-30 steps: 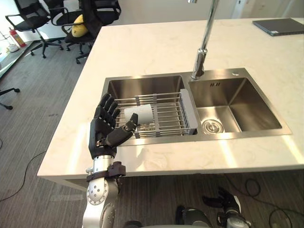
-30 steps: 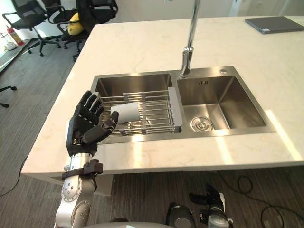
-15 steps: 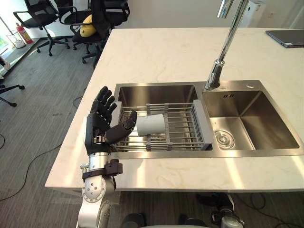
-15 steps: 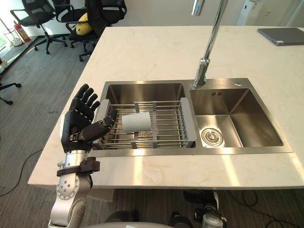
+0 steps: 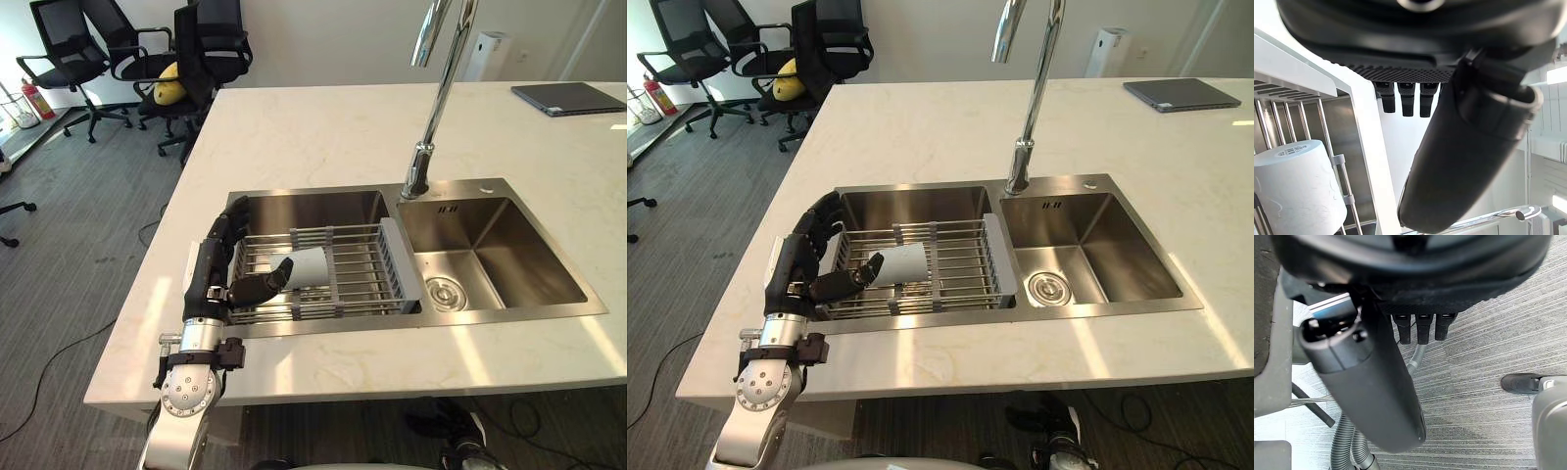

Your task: Walk over to the sink, pick up the cup, carry it to the dishwasher, place the cup inside the dishwasher, then close the dishwasher door

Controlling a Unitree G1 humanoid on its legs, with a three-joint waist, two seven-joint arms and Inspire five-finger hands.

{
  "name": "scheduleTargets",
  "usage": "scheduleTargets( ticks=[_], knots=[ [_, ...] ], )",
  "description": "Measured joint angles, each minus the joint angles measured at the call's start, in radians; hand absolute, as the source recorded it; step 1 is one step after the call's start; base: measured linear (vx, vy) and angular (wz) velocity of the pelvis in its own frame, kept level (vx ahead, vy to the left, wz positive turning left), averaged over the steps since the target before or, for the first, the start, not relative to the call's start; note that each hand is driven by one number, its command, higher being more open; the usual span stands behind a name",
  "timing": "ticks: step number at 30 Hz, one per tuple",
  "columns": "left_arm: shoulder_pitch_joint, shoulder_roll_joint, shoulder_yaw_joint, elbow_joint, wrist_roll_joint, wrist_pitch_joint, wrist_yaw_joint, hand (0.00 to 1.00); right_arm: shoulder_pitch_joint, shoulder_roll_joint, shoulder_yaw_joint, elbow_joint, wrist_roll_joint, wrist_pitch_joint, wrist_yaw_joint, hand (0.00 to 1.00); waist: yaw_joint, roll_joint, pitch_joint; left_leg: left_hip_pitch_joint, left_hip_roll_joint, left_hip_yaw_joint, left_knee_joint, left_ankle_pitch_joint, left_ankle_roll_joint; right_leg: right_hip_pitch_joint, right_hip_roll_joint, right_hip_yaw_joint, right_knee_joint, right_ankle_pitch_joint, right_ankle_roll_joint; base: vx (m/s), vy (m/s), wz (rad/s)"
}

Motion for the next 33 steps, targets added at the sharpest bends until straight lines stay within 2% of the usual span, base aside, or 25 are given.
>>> scheduleTargets(
  ticks=[5, 14, 21, 26, 33],
  knots=[
    [-0.025, 0.041, -0.001, 0.101, 0.096, 0.012, -0.005, 0.9, 0.0, -0.001, 0.003, -0.001, -0.002, 0.0, 0.009, 0.9, -0.012, 0.001, -0.01, 0.014, -0.006, -0.001, -0.04, 0.023, 0.001, 0.011, -0.002, 0.0, -0.041, 0.02, -0.006, -0.06, 0.002, -0.01],
    [-0.092, 0.089, -0.031, 0.165, 0.262, 0.035, -0.024, 0.9, 0.002, -0.003, 0.011, -0.001, -0.006, 0.001, 0.016, 0.9, -0.022, -0.001, -0.011, 0.013, -0.013, -0.003, -0.076, 0.031, 0.002, 0.013, -0.002, -0.002, -0.086, 0.046, 0.01, 0.02, 0.002, 0.0],
    [-0.182, 0.092, -0.059, 0.265, 0.32, 0.053, -0.022, 0.9, -0.002, -0.004, 0.041, -0.004, -0.012, 0.001, 0.017, 0.9, -0.05, -0.002, -0.01, 0.011, -0.019, -0.011, -0.086, 0.032, 0.005, 0.017, -0.006, -0.007, -0.104, 0.048, 0.011, 0.02, 0.0, 0.01],
    [-0.192, 0.092, -0.064, 0.277, 0.397, 0.061, -0.02, 0.9, 0.002, -0.004, 0.041, -0.004, -0.012, 0.001, 0.017, 0.9, -0.068, -0.002, -0.01, 0.011, -0.02, -0.008, -0.086, 0.031, 0.005, 0.015, -0.008, -0.004, -0.105, 0.05, 0.01, -0.02, -0.004, -0.01],
    [-0.208, 0.114, -0.088, 0.298, 0.475, 0.065, -0.021, 0.9, 0.003, -0.004, 0.041, -0.004, -0.013, 0.001, 0.016, 0.9, -0.072, -0.002, -0.01, 0.011, -0.02, 0.008, -0.086, 0.031, 0.005, 0.013, -0.007, 0.013, -0.119, 0.065, 0.013, -0.04, -0.009, -0.07]
  ],
)
